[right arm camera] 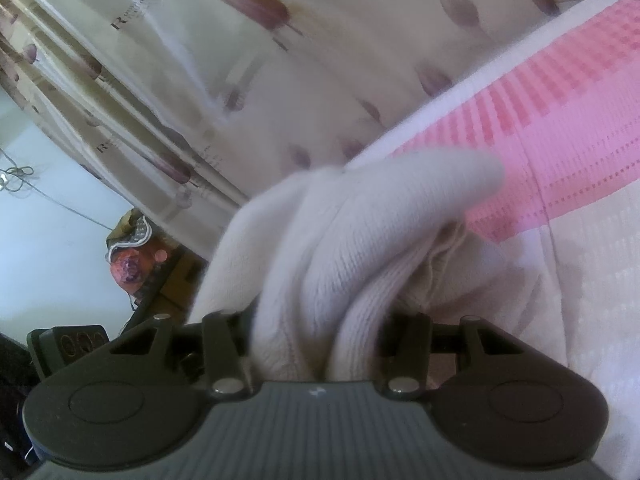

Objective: Fold small clothes

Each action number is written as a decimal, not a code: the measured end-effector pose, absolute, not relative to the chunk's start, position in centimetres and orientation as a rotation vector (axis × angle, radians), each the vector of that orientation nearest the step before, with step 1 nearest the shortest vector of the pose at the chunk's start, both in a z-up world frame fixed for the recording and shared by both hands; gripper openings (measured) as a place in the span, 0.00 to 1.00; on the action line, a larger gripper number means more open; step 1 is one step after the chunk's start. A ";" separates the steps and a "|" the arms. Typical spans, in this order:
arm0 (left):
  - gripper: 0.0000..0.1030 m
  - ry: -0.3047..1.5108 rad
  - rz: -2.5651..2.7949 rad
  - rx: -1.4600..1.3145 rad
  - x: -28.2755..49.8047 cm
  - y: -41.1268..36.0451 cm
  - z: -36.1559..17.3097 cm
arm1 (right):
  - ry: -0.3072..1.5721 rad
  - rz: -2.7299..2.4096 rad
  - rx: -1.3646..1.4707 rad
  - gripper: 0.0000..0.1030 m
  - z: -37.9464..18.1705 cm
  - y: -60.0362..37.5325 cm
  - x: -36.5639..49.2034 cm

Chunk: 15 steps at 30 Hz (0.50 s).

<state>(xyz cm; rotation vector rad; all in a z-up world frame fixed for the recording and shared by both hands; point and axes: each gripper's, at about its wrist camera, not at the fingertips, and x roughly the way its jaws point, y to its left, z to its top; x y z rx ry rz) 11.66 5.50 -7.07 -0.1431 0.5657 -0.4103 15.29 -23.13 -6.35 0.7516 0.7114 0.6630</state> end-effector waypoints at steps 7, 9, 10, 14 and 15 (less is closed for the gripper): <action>0.56 0.588 -0.403 -0.142 12.4 5.6 -8.4 | 0.731 0.647 0.744 0.48 -7.7 -23.5 15.6; 0.56 0.596 -0.400 -0.149 12.6 5.7 -8.9 | 0.735 0.641 0.737 0.48 -8.2 -23.6 15.6; 0.57 0.599 -0.399 -0.151 12.7 5.7 -9.0 | 0.736 0.638 0.729 0.49 -8.2 -23.6 15.6; 0.59 0.609 -0.386 -0.157 12.9 5.9 -9.8 | 0.741 0.627 0.691 0.49 -8.5 -23.5 15.6; 0.60 0.611 -0.382 -0.160 13.0 6.0 -9.9 | 0.740 0.623 0.677 0.50 -8.5 -23.4 15.6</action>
